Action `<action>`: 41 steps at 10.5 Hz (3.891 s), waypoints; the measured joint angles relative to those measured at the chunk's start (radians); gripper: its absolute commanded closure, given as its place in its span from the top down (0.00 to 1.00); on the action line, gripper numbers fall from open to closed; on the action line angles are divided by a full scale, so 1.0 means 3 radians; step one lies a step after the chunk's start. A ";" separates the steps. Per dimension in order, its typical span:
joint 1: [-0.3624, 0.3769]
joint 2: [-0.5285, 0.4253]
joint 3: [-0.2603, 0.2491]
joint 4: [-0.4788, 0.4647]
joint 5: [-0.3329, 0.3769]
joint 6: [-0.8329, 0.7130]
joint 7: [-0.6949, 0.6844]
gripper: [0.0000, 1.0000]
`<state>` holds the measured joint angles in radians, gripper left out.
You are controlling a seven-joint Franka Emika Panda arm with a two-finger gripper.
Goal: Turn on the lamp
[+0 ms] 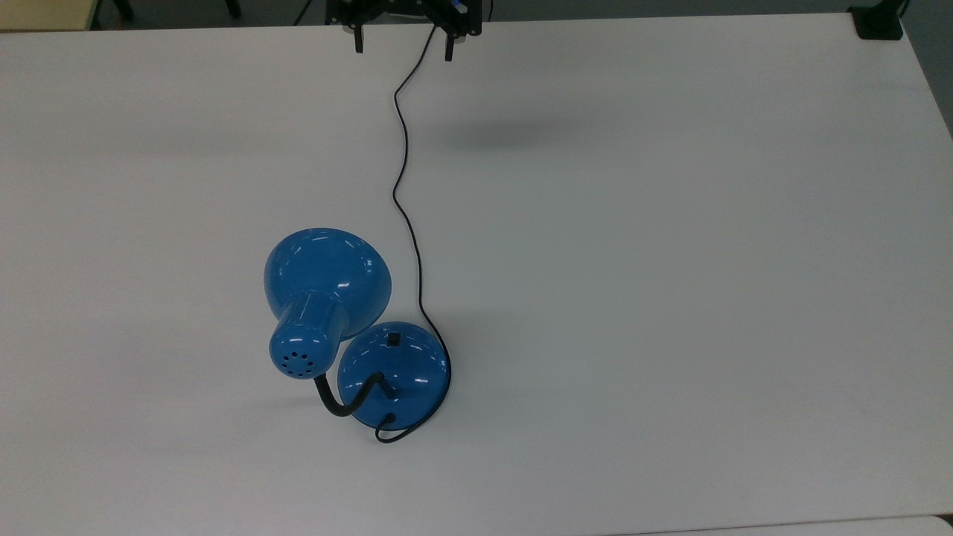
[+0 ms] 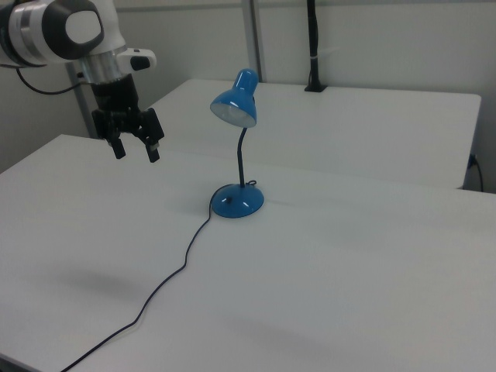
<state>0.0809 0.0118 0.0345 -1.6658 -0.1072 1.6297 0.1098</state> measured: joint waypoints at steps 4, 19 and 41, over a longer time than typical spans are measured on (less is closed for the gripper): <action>-0.0001 0.0000 0.0000 0.0001 0.0000 0.0000 0.0000 1.00; -0.0006 0.0144 -0.0001 -0.0020 0.0001 0.0304 -0.0170 0.00; -0.0297 0.1743 -0.0020 -0.0158 0.0001 0.3674 -0.0088 0.00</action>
<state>-0.0084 0.5348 0.0286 -1.7131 -0.1071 2.7318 0.0835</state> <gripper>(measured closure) 0.991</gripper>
